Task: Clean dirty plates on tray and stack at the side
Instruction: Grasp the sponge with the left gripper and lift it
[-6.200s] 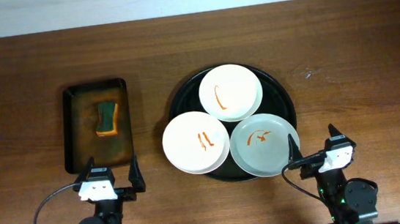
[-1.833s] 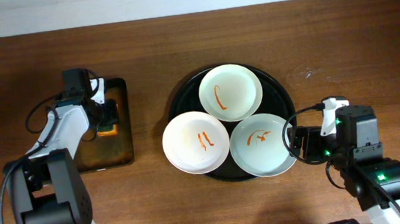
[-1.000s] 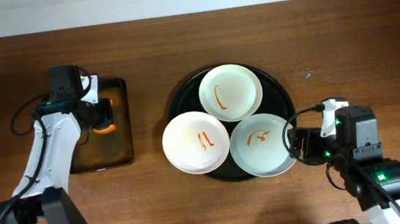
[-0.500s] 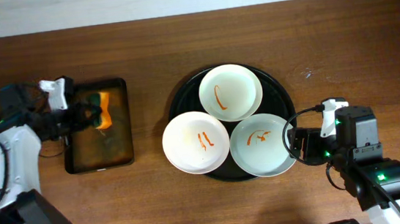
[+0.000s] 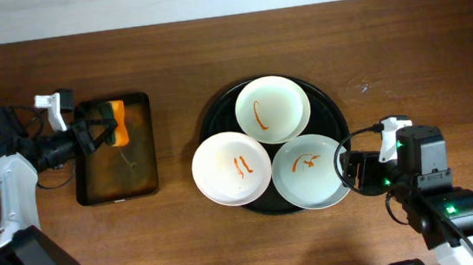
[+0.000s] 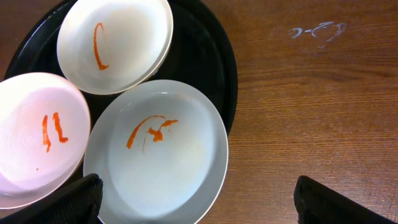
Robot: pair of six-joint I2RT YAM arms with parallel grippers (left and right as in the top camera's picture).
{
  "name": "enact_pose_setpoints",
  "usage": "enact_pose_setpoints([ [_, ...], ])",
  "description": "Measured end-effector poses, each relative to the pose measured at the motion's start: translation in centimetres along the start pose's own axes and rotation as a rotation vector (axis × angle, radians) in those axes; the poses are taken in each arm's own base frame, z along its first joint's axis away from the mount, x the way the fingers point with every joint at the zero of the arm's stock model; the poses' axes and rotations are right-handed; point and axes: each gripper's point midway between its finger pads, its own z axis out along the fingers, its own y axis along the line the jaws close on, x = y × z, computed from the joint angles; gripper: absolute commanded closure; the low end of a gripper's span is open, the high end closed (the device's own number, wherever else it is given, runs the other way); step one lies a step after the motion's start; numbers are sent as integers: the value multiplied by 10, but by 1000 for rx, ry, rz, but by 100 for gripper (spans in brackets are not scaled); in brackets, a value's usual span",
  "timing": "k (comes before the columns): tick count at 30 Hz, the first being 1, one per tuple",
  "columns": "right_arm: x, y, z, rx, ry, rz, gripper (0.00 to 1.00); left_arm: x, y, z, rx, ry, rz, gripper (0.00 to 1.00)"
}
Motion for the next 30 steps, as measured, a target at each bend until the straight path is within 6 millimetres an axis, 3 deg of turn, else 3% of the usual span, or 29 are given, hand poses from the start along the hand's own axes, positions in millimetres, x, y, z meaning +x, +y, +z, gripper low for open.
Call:
enact_pose_setpoints([
  [21,0,0,0,0,0,0,1,0,1,0,-8,2,0,100],
  [26,0,0,0,0,0,0,1,3,12,0,-69,19,0,100],
  [30,-1,-3,0,19,-4,18,1,8,42,-5,-246,53,-26,100],
])
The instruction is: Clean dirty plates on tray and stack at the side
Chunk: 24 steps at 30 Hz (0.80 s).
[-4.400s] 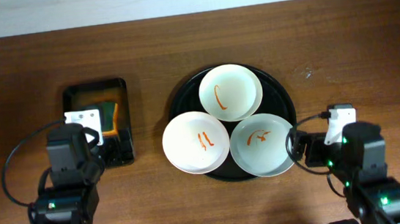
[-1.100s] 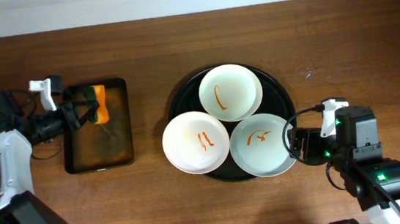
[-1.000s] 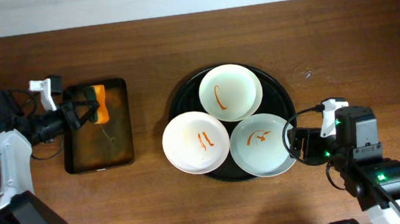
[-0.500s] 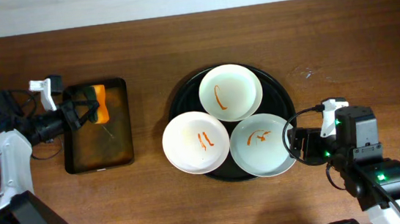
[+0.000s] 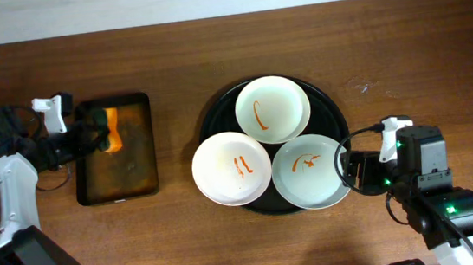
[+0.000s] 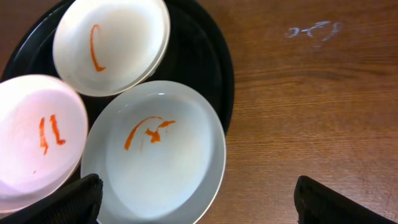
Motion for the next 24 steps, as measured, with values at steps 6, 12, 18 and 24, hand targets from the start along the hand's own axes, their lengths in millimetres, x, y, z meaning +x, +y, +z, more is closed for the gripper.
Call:
enact_pose_setpoints([
  [6,1,-7,3,42,10,120,1,12,5,23,-198,107,55,100],
  [12,23,-13,33,93,165,226,30,19,-57,49,-178,160,229,100],
  [18,38,-15,50,119,262,293,45,41,-116,77,-90,230,363,100],
  [24,62,-17,71,149,399,304,46,69,-173,102,-3,283,491,100],
])
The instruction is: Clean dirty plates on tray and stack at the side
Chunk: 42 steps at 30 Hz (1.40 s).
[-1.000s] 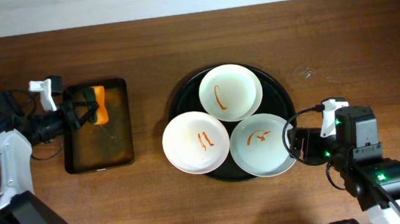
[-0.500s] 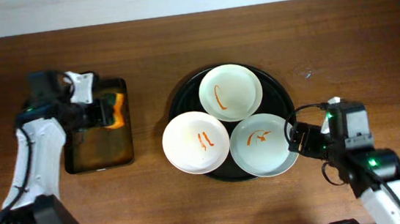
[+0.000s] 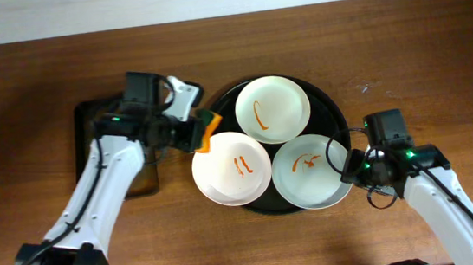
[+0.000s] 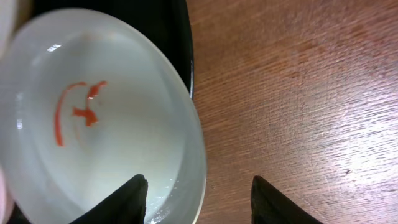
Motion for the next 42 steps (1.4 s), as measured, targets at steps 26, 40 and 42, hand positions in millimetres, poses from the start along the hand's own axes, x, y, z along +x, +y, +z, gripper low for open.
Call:
enact_pose_setpoints([
  [26,15,8,39,-6,184,24,96,18,-181,100,202,66,279,100],
  [40,16,8,40,-8,187,24,96,16,-214,154,384,72,-31,100],
  [42,16,8,40,-8,187,24,96,24,-214,163,397,110,-74,100],
])
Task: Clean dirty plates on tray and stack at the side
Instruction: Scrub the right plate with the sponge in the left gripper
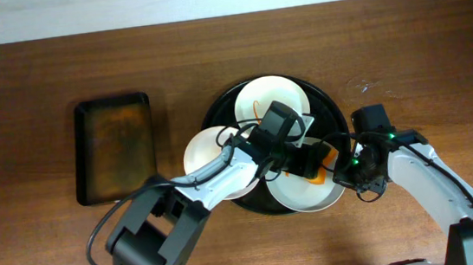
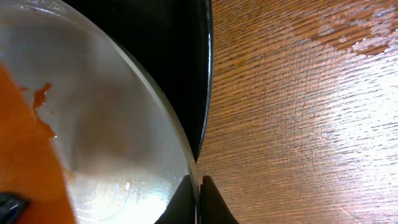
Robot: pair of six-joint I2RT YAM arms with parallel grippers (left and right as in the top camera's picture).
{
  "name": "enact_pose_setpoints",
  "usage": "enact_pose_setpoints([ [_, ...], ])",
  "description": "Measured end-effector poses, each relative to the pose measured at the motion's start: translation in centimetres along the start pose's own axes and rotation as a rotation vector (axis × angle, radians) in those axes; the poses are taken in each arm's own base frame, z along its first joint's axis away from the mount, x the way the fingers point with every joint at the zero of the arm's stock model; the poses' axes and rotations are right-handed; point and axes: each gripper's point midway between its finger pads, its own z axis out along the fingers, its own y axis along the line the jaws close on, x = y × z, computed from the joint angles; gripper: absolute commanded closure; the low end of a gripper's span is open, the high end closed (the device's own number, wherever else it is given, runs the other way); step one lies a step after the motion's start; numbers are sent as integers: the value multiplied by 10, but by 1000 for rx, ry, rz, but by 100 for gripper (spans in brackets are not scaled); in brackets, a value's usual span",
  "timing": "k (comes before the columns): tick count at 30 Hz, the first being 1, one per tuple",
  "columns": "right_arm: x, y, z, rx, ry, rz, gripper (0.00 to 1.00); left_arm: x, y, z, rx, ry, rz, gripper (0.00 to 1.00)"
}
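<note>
Three white plates with red smears lie on the round black tray [image 1: 217,108]: one at the back [image 1: 272,94], one at the left [image 1: 202,153], and one at the front right [image 1: 299,194]. My left gripper [image 1: 307,160] reaches across the tray, shut on an orange sponge [image 1: 315,174] that rests on the front-right plate. My right gripper [image 1: 346,172] is shut on that plate's right rim. In the right wrist view the right gripper [image 2: 199,182] pinches the rim of the plate [image 2: 118,130], with the sponge [image 2: 25,155] at the left and a red smear [image 2: 42,94] beside it.
A dark rectangular tray [image 1: 114,148] with brownish liquid sits at the left of the wooden table [image 1: 420,54]. A pale scuff [image 1: 363,87] marks the wood right of the round tray. The black tray's rim [image 2: 202,62] runs next to the right gripper.
My left gripper has moved with the sponge from the round tray's left edge onto the front-right plate. My right gripper, then open astride that plate's rim, is now shut on it.
My left gripper first held the orange sponge in the rectangular tray while the right gripper stood open beside the front-right plate. Then the sponge was at the round tray's left edge and the right fingers straddled the plate's rim. Now sponge and right gripper are both on that plate.
</note>
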Motion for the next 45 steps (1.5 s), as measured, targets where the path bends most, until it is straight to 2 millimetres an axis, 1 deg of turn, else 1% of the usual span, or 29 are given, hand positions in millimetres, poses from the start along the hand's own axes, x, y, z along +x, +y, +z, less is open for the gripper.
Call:
enact_pose_setpoints([
  [5,0,0,0,0,0,0,96,-1,5,6,9,-4,-24,100],
  [8,0,0,0,0,0,0,96,3,17,12,-20,4,-43,100],
  [12,0,0,0,0,0,0,96,-1,30,11,-96,-25,-48,100],
  [16,0,0,0,0,0,1,96,-3,47,8,-201,-36,-59,100],
  [21,0,0,0,-1,0,0,96,8,56,1,-271,18,-66,100],
  [24,1,1,0,-4,4,0,96,14,66,-11,-335,43,-80,100],
  [27,1,1,0,-5,5,0,96,11,79,-23,-393,38,-57,100],
  [28,1,1,0,-5,5,0,96,8,87,-29,-429,29,-47,100],
  [30,1,1,0,-6,5,-2,96,6,94,-34,-466,17,-28,100],
  [33,1,1,0,-7,5,-3,96,2,95,-39,-488,8,11,100],
  [35,1,1,0,-7,5,-3,96,-9,89,-51,-504,-33,32,100],
  [38,0,1,1,-8,3,-3,95,-42,65,-99,-535,-172,68,100],
  [39,-1,2,1,-9,0,-4,92,-48,59,-113,-547,-205,74,100],
  [40,-1,2,1,-9,-2,-5,84,-51,52,-131,-569,-233,78,100],
  [41,-2,2,1,-8,-7,-6,76,-52,49,-140,-579,-243,77,100],
  [42,-4,1,2,-2,-12,-5,70,-47,52,-146,-597,-228,66,100],
  [44,-5,0,3,5,-17,-6,64,-37,65,-153,-631,-187,31,100],
  [45,-6,0,3,5,-20,-9,57,-30,79,-162,-660,-162,-8,100],
])
